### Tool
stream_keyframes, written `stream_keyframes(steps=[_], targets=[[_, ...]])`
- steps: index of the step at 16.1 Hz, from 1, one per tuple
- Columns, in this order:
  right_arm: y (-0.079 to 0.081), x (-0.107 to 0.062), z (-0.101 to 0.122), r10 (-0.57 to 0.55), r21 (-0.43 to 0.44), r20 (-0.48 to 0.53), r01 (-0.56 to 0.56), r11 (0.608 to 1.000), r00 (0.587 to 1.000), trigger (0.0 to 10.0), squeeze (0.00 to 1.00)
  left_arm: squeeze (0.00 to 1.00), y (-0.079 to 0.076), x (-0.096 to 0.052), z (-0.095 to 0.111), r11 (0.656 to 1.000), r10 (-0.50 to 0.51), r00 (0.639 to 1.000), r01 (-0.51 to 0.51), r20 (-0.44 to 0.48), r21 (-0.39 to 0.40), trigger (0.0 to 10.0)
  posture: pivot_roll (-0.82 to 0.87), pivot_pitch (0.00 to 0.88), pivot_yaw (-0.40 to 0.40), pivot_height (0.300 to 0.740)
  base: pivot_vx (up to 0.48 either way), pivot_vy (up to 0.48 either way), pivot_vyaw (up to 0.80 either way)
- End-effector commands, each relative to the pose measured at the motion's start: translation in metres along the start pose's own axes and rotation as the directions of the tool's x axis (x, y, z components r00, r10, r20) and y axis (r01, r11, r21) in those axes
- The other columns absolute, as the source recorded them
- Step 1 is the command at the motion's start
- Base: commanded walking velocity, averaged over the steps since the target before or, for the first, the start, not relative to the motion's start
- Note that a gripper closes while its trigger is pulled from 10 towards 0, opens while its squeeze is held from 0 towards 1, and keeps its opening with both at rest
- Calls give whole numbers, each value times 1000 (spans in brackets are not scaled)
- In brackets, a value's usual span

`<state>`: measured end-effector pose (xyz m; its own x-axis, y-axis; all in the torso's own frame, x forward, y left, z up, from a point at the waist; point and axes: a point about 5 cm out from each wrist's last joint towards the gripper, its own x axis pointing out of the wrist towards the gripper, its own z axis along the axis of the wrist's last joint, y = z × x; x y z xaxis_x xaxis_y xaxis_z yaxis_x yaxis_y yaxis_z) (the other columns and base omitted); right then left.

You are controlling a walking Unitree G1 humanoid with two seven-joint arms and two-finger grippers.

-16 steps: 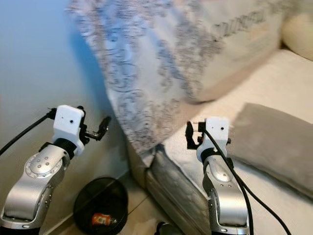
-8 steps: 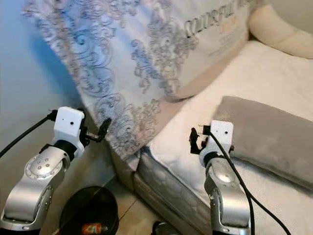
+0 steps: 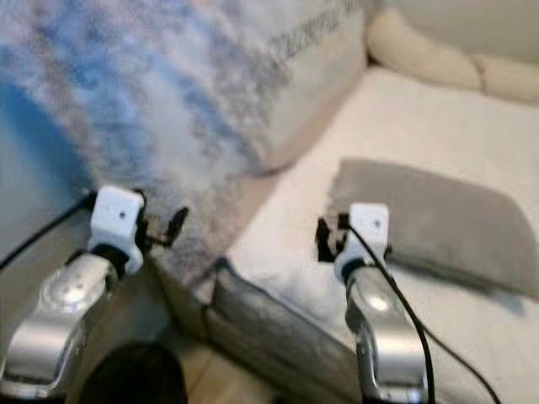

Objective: Clean up the room

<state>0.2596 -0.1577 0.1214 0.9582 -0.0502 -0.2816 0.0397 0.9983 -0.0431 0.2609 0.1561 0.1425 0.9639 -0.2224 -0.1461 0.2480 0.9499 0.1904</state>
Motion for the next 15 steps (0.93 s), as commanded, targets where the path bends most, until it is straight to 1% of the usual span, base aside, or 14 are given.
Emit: stream_keyframes(steps=[1,2,3,4,5,7,8,9,10,12,13,14,15], targets=[[-10,-1,-1,-53,-73,13,54,996,999,10000,0,0,-6,2,3,1000,-25,1000,25,14,4,10000,-10,0,0,740,0,0,-788],[-11,-1,0,-58,-68,21,59,996,998,10000,0,0,-6,2,3,1000,-25,1000,25,14,3,10000,-10,0,0,740,0,0,-788],[-10,-1,1,-60,-30,12,60,998,998,10000,0,0,-5,2,3,1000,-25,1000,25,15,5,10000,-9,0,0,740,0,0,-788],[-10,-1,4,-61,-6,27,61,998,998,10000,0,0,-5,2,3,1000,-25,1000,25,16,6,10000,-7,0,0,740,0,0,-781],[-10,-1,5,-61,3,41,61,998,997,10000,0,0,-5,2,3,1000,-25,1000,25,17,8,10000,-5,0,0,740,0,0,-781],[-10,-2,4,-73,23,20,72,997,997,10000,0,0,-5,2,4,999,-29,999,29,21,17,10000,-3,0,3,740,0,0,-781],[-10,-2,5,-79,28,31,78,997,996,10000,0,0,-5,2,4,999,-30,999,30,23,19,10000,-3,0,3,740,0,0,-775],[-10,-1,8,-75,76,45,72,995,996,10000,0,0,-4,2,5,999,-32,999,31,26,23,10000,-3,0,4,740,0,0,-769],[-9,-1,9,-73,92,51,68,993,996,10000,0,0,-4,1,6,999,-46,998,45,32,23,10000,-2,0,5,740,0,0,-763],[-8,0,9,-65,65,56,61,996,996,10000,0,0,-6,1,7,998,-64,997,65,43,-12,10000,-2,0,6,740,0,0,-741],[-7,1,12,-54,49,94,49,998,994,10000,0,0,-7,0,9,996,-71,996,73,51,-51,10000,-1,0,6,740,0,0,-738],[-10,2,12,-83,1,125,83,997,989,10000,0,0,-8,0,9,996,-70,996,73,51,-59,10000,-3,0,5,740,0,0,-738],[-8,4,12,-67,-46,142,74,996,988,10000,0,0,-7,1,7,998,-55,998,57,42,-41,10000,-3,0,5,740,0,0,-744]])
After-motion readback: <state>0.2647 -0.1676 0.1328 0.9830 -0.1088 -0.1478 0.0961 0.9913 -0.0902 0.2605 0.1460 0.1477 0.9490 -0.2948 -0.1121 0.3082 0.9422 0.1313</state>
